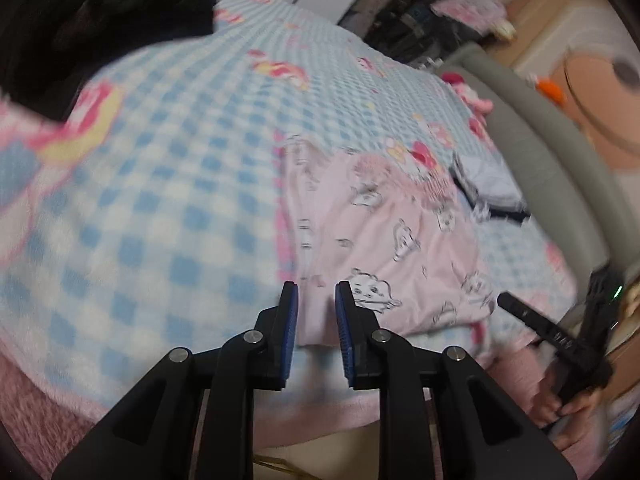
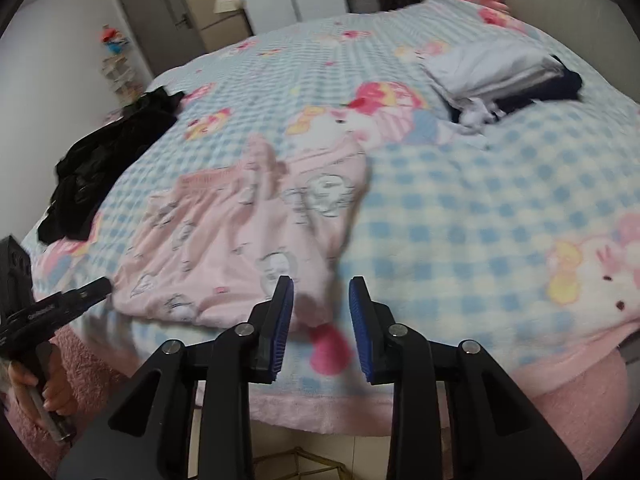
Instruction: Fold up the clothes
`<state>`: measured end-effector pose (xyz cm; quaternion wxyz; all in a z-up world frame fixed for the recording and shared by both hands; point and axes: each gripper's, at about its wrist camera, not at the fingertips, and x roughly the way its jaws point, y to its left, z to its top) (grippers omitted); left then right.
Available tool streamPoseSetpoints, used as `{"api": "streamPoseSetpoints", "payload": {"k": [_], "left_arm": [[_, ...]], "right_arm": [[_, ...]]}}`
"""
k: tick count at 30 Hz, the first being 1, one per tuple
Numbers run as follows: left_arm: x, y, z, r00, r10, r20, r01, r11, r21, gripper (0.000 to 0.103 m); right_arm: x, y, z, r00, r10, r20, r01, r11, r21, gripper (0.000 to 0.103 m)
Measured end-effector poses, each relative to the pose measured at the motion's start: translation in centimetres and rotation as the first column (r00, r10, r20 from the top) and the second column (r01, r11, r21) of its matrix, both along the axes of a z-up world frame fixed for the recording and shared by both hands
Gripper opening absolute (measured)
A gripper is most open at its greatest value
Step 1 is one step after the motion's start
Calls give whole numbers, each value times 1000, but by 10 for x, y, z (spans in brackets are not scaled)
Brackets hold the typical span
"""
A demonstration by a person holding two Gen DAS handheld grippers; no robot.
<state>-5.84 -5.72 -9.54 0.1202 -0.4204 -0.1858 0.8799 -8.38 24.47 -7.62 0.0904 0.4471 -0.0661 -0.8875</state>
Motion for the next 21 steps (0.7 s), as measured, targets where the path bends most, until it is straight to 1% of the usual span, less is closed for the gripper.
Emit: {"api": "streamPoseSetpoints", "payload": {"k": [1,3,4,5,7,8,9,10,11,12,14,15,16,17,18,19,20,21], "left_arm": [[1,9,5,999,-14,-33,13,999,-30,33],[1,28,15,994,-58,-94,50,996,-77,41],[0,37,18,990,-82,-115,72,993,-93,51],[-4,47,20,986,-111,-125,96,988,-119,52],[-13,64,19,980,-150,-131,121,971,-208,52],[-18,72,17,978,-164,-130,129,961,-244,52],[-24,76,12,978,-171,-117,138,959,-249,52],[-30,76,3,983,-163,-84,141,965,-222,52],[-37,74,-6,988,-149,-42,139,973,-184,52],[-40,73,-16,990,-137,-12,133,977,-164,52],[-40,71,-27,991,-136,5,134,967,-214,49],[-39,70,-28,990,-143,10,141,959,-247,45],[-38,68,-27,989,-146,15,144,950,-277,40],[-36,65,-25,989,-145,21,144,941,-305,39],[-35,59,-25,991,-132,27,134,943,-305,37],[-33,52,-26,993,-115,34,120,949,-292,33],[-32,44,-26,994,-98,41,105,955,-278,31],[-31,39,-26,995,-86,44,94,959,-266,26]], "right_arm": [[-1,-8,-4,1000,16,10,-16,1000,20,36],[1,-24,-12,999,34,11,-34,997,76,36],[3,-28,-12,1000,29,-1,-28,995,97,36],[6,-31,-12,1000,24,-14,-22,993,118,36],[11,-38,-10,999,18,-52,-10,987,162,37],[14,-42,-2,995,22,-94,-4,982,187,37],[17,-47,5,990,32,-135,-3,977,213,37],[18,-53,11,985,56,-165,-16,971,238,40],[15,-61,13,981,89,-171,-45,967,249,44],[11,-66,11,981,120,-152,-81,967,240,44],[0,-72,-5,985,152,-83,-131,967,218,44],[-4,-74,-17,987,156,-45,-142,963,227,42],[-8,-72,-30,988,152,-17,-143,959,244,40],[-9,-66,-40,990,144,-5,-138,959,248,37],[-8,-60,-43,991,134,-6,-129,963,236,36],[-8,-53,-43,993,117,-8,-112,968,225,32],[-7,-46,-42,995,100,-10,-96,972,213,20],[-7,-39,-41,997,82,-12,-78,975,210,11]]}}
